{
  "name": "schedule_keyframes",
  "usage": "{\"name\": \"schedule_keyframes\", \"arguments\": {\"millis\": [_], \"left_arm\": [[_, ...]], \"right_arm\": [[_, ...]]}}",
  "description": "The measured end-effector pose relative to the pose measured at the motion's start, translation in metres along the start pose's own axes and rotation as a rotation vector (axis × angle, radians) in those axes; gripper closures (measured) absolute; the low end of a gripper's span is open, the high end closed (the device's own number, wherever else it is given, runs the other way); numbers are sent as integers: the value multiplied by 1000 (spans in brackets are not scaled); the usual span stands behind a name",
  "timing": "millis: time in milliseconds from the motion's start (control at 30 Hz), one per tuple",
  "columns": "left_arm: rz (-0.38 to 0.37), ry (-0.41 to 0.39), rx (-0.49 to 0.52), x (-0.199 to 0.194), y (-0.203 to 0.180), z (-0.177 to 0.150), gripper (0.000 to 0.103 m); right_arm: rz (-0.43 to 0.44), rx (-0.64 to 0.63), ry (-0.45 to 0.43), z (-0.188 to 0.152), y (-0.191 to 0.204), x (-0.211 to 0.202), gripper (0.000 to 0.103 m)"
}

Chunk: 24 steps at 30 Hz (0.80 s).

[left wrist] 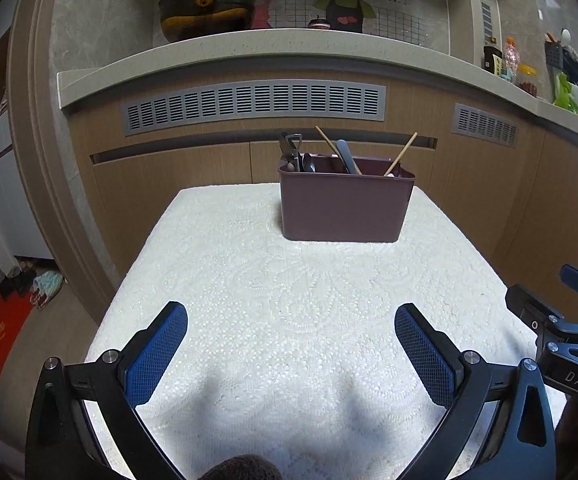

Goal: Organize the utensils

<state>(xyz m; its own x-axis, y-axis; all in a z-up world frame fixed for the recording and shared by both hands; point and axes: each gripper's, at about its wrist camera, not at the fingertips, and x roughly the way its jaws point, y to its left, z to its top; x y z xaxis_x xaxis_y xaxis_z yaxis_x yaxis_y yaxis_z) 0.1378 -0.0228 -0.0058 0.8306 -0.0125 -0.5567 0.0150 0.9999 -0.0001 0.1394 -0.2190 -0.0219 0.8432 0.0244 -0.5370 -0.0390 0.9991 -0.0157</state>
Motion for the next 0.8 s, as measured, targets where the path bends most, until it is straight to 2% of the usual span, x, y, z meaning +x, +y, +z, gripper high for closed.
{"name": "schedule_keyframes", "arguments": {"millis": [800], "left_arm": [[-5, 6, 5, -2, 0, -1, 0]], "right_arm": [[3, -8, -13, -1, 1, -3, 5]]}}
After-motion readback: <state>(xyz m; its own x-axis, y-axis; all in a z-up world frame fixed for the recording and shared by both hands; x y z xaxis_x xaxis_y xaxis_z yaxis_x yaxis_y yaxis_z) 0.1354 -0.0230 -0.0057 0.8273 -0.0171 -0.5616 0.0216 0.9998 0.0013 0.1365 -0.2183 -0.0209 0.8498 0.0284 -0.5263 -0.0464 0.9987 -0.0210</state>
